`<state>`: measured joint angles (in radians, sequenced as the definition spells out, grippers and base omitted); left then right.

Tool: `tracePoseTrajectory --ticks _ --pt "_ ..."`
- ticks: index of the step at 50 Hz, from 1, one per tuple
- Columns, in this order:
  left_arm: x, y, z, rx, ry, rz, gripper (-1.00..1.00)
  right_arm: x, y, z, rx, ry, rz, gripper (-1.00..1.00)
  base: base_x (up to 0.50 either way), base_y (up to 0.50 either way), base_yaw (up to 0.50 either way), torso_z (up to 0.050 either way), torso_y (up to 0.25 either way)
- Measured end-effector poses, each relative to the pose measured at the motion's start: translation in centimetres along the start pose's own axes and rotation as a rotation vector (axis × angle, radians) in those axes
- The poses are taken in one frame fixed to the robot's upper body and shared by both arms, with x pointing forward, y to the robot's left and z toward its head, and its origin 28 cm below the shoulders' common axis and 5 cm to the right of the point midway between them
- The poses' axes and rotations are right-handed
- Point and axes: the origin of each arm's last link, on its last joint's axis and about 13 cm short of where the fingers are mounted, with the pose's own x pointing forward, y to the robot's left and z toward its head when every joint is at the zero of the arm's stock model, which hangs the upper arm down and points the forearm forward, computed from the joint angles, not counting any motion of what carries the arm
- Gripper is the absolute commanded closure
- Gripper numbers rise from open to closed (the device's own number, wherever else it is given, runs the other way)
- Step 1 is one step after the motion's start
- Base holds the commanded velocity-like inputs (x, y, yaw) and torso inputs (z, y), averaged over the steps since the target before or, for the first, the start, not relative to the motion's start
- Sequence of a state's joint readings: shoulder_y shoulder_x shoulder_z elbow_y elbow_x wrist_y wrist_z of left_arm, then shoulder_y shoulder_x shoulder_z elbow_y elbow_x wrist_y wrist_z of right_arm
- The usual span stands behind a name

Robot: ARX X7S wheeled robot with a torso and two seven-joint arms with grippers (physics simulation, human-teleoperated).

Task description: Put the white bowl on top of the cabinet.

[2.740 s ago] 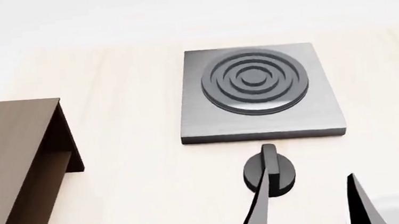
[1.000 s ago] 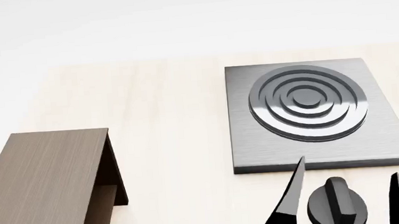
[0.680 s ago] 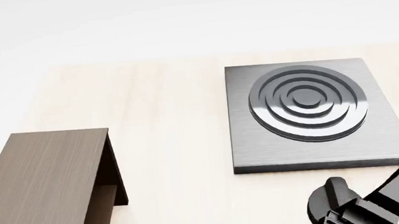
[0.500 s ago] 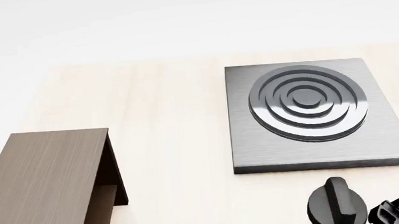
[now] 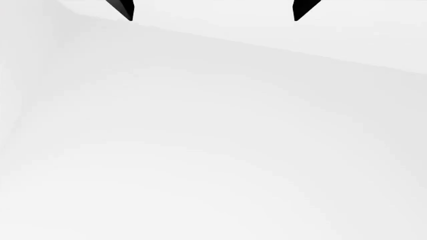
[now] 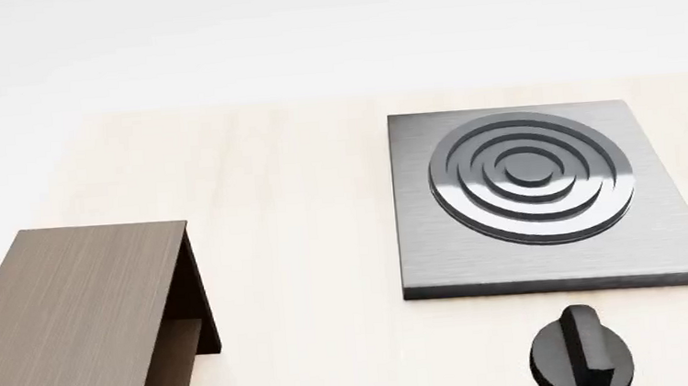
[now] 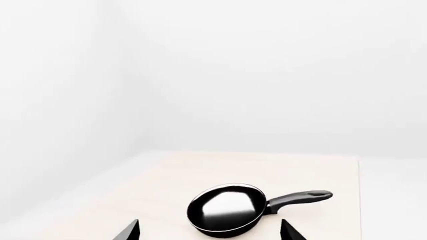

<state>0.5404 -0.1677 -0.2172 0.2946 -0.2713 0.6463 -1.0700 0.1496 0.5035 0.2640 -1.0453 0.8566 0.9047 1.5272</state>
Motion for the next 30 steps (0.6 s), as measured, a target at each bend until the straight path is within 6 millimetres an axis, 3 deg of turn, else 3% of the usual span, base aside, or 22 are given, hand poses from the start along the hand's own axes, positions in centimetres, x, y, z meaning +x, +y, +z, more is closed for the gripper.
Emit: tracePoseTrajectory --ticks 30 --pt "0.0 0.0 -0.1 0.001 0.002 0.0 -1.0 0.7 -1.8 0.5 -0.027 0.105 -0.046 -1.0 0.0 0.0 0.0 0.0 0.0"
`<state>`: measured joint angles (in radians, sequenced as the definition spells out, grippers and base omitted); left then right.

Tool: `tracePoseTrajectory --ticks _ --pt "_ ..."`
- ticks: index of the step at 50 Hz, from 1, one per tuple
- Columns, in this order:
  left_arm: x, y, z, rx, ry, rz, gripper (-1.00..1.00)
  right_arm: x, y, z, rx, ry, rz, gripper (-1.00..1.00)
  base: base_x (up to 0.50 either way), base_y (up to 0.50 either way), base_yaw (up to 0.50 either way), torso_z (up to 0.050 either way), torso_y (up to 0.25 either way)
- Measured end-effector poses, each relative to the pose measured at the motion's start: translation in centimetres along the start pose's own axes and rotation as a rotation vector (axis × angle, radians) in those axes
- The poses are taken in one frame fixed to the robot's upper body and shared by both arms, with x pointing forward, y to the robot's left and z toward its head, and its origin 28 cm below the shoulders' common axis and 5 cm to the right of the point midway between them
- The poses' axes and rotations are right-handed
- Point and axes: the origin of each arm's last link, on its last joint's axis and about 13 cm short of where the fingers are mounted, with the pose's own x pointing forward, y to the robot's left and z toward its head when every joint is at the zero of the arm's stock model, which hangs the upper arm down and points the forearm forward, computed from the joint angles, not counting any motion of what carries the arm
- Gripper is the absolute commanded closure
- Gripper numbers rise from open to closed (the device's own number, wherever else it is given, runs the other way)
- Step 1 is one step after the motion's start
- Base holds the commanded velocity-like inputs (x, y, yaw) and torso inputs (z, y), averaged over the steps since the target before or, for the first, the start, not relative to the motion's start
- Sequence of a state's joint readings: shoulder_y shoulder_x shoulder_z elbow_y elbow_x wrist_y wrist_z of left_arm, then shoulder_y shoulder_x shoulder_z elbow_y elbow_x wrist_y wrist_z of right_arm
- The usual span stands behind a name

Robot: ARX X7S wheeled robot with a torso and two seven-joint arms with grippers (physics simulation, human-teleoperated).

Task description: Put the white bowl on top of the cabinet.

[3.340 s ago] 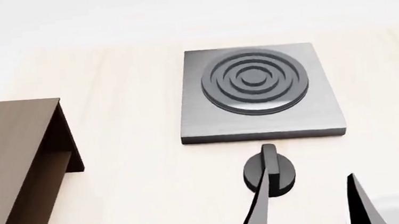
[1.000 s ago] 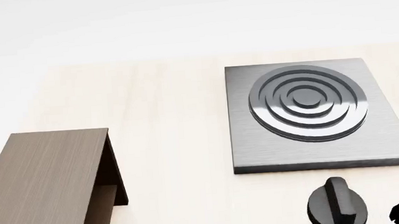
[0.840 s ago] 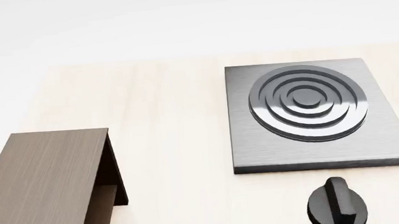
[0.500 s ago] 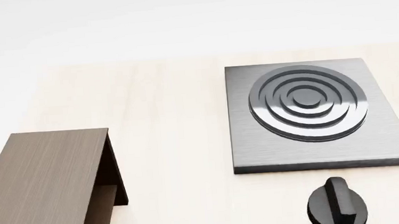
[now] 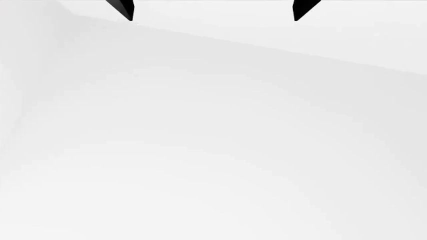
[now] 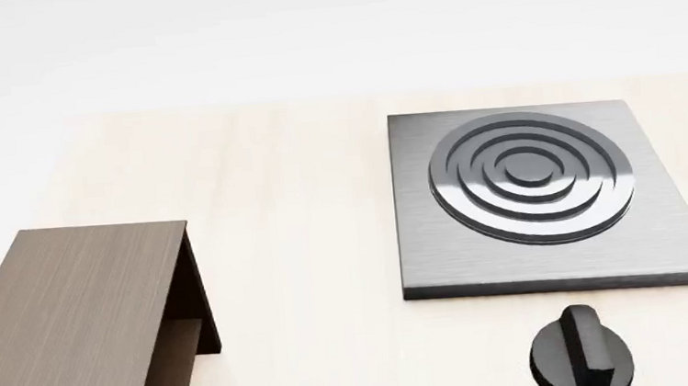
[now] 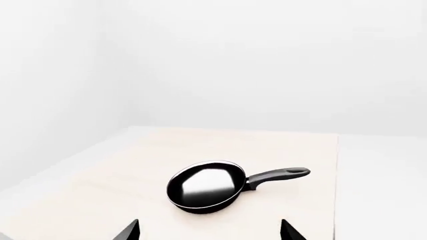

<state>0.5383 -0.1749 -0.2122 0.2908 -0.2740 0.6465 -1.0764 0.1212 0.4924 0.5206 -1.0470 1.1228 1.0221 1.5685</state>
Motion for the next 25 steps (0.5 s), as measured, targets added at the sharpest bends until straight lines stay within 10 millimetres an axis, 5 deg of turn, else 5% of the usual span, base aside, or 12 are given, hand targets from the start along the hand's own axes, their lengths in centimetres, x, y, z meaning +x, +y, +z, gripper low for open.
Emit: tracePoseTrajectory --ticks 25 --pt "-0.01 0.06 -0.01 -0.001 0.002 0.002 -1.0 -0.18 -0.43 -0.18 0.001 0.149 -0.034 -1.0 0.0 0.0 0.0 0.0 0.0"
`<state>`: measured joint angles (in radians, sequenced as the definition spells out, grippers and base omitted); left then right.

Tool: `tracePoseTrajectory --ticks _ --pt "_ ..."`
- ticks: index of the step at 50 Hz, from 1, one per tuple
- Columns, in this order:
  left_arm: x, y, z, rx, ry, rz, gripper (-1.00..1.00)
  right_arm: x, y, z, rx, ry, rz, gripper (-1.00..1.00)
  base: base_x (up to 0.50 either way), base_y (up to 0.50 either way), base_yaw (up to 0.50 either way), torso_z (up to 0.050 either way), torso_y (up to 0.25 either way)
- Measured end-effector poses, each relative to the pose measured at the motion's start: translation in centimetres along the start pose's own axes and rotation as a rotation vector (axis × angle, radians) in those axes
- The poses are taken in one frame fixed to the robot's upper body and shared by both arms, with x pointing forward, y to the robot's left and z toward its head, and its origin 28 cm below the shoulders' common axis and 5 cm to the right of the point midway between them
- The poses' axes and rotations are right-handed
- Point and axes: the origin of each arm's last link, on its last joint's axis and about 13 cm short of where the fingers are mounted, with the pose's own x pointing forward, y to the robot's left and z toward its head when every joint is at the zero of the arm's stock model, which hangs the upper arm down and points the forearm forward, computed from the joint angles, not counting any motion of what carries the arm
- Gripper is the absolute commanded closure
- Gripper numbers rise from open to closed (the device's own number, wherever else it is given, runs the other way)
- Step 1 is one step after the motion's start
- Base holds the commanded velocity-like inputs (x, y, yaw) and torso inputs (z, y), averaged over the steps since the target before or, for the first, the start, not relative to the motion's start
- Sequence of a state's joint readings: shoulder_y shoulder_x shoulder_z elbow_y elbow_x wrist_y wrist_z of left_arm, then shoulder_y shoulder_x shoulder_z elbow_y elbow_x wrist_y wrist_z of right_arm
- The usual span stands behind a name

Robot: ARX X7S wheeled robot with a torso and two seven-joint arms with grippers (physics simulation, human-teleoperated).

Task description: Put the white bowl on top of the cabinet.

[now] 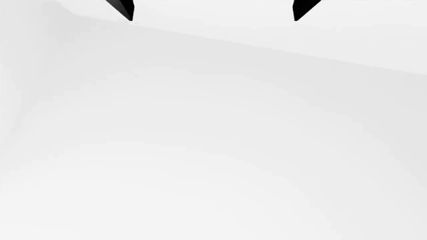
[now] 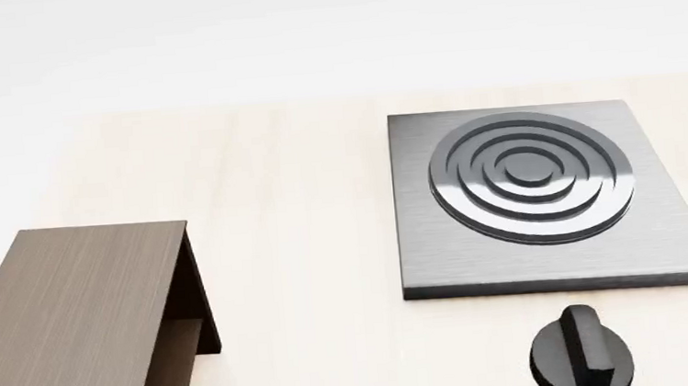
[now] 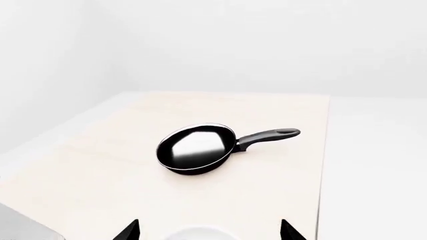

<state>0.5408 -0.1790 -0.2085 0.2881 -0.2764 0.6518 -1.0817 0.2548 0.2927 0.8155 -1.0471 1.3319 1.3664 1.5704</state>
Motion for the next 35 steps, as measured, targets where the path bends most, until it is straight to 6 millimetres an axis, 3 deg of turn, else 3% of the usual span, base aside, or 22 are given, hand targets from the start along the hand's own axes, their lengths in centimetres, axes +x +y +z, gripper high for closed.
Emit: tracePoseTrajectory --ticks 35 --pt "0.01 0.01 0.03 0.0 0.0 0.002 -1.0 -0.51 -0.7 -0.82 0.019 0.118 -0.018 -1.0 0.0 0.0 0.0 0.0 0.0"
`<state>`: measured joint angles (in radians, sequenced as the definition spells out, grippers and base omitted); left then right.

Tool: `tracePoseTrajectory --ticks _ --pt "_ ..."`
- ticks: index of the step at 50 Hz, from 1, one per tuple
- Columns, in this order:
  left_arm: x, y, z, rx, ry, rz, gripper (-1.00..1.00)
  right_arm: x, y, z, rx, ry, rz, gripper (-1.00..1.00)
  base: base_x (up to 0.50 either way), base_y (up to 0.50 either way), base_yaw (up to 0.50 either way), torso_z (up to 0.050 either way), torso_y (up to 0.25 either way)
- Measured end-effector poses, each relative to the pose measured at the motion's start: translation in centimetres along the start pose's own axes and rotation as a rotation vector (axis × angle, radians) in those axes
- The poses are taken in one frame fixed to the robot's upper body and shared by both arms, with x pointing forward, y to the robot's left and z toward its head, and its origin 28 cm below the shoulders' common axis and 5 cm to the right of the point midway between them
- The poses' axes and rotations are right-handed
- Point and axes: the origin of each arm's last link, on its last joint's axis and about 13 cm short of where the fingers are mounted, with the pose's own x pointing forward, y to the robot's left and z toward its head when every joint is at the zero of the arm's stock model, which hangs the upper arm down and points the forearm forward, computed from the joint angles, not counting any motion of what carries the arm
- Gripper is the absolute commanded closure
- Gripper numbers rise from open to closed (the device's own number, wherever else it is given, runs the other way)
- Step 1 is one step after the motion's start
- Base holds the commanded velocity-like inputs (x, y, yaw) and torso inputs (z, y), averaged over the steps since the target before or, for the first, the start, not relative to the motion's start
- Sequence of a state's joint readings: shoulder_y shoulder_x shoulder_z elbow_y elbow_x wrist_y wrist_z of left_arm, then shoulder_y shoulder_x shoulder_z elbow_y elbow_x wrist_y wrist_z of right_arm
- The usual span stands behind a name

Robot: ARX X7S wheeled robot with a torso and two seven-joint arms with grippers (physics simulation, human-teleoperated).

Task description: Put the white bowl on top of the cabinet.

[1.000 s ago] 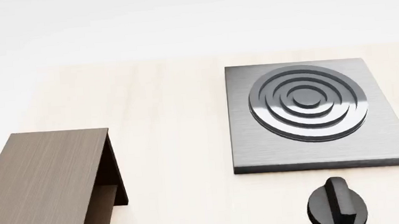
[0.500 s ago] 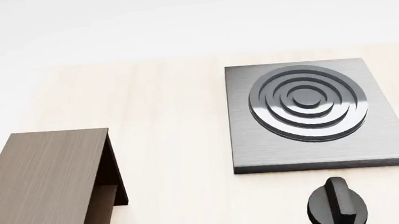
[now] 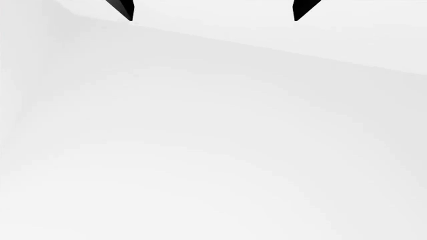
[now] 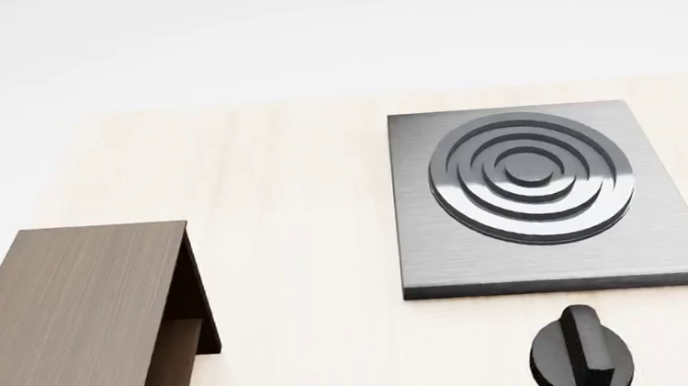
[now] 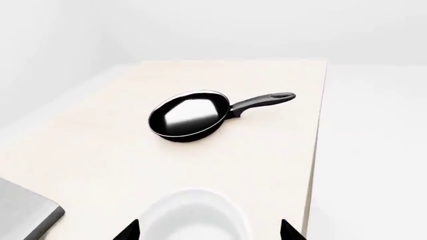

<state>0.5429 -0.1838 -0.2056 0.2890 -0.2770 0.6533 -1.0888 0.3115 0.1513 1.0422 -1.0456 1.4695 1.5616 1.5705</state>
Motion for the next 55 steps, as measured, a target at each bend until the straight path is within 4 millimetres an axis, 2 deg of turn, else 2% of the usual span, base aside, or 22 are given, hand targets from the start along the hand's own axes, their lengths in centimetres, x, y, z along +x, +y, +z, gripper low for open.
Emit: tracePoseTrajectory --ticks 32,55 --pt "0.0 -0.1 -0.1 0.005 0.003 -0.002 -1.0 1.6 0.8 -0.6 -0.048 0.104 -0.038 -1.0 0.0 0.0 0.0 0.0 0.0" --pt "0.0 -0.1 -0.1 0.008 0.003 -0.002 -1.0 4.1 2.1 -2.1 -0.104 0.158 -0.079 -1.0 0.0 0.0 0.0 0.0 0.0"
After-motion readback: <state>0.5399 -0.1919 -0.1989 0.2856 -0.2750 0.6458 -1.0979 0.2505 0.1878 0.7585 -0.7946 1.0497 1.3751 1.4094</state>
